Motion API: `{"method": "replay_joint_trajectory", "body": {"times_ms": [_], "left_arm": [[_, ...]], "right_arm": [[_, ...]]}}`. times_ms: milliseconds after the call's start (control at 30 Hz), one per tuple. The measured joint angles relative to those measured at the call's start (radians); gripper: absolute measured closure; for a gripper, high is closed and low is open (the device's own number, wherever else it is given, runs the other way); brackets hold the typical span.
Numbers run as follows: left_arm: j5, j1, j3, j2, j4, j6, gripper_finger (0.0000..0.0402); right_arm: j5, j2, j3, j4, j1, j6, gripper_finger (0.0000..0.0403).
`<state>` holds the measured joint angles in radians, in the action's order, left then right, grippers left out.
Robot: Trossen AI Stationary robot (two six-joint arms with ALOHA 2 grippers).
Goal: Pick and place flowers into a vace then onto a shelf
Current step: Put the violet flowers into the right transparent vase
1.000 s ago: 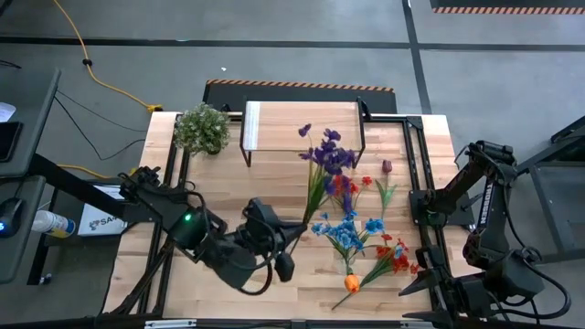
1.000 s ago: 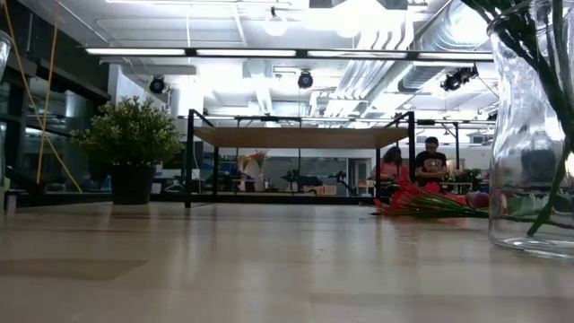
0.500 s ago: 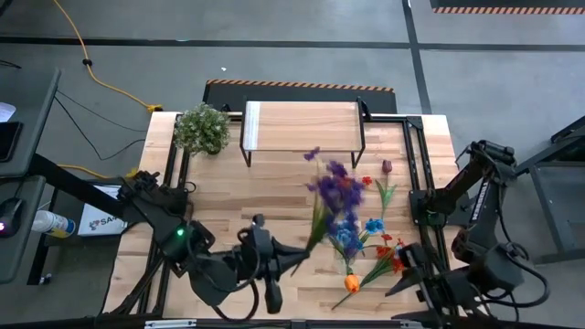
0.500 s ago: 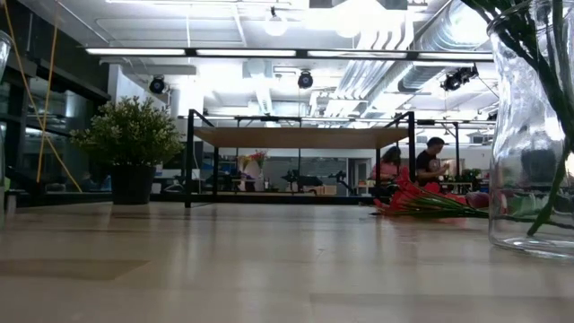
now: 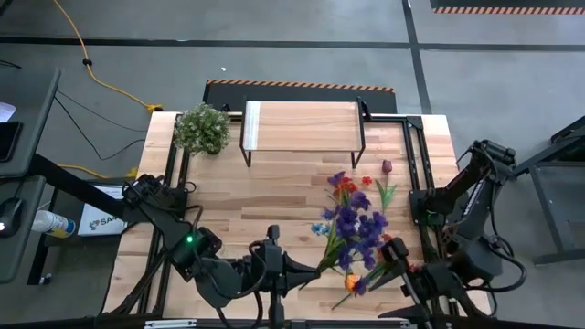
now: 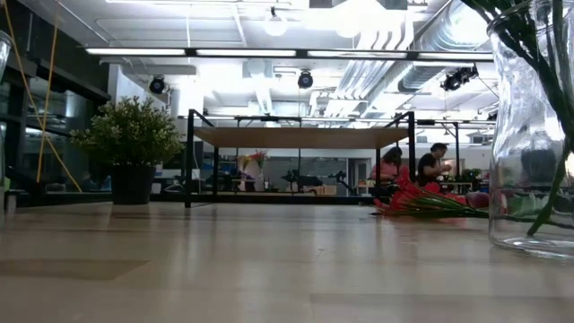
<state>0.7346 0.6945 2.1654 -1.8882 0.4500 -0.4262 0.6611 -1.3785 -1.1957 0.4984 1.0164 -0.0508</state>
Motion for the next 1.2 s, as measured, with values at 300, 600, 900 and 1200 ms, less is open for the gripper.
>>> {"method": "replay_joint_trajectory", "body": {"times_ms": [300,600,900,1200], "left_arm": [[-0.032,0.000,0.000,-0.009,-0.015,0.019,0.0368],[-0.080,0.000,0.000,-0.009,-0.100,0.089,0.0368],[-0.095,-0.001,0.000,-0.033,-0.112,0.094,0.0368],[-0.132,-0.020,-0.002,-0.075,-0.168,0.088,0.0368]], "right_arm": [[-0.146,0.000,0.000,0.000,-0.085,0.026,0.0169],[-0.247,0.000,0.000,0.000,-0.163,0.055,0.0163],[-0.298,0.000,0.000,0.000,-0.209,0.078,0.0159],[-0.303,0.000,0.000,0.000,-0.227,0.081,0.0160]]}}
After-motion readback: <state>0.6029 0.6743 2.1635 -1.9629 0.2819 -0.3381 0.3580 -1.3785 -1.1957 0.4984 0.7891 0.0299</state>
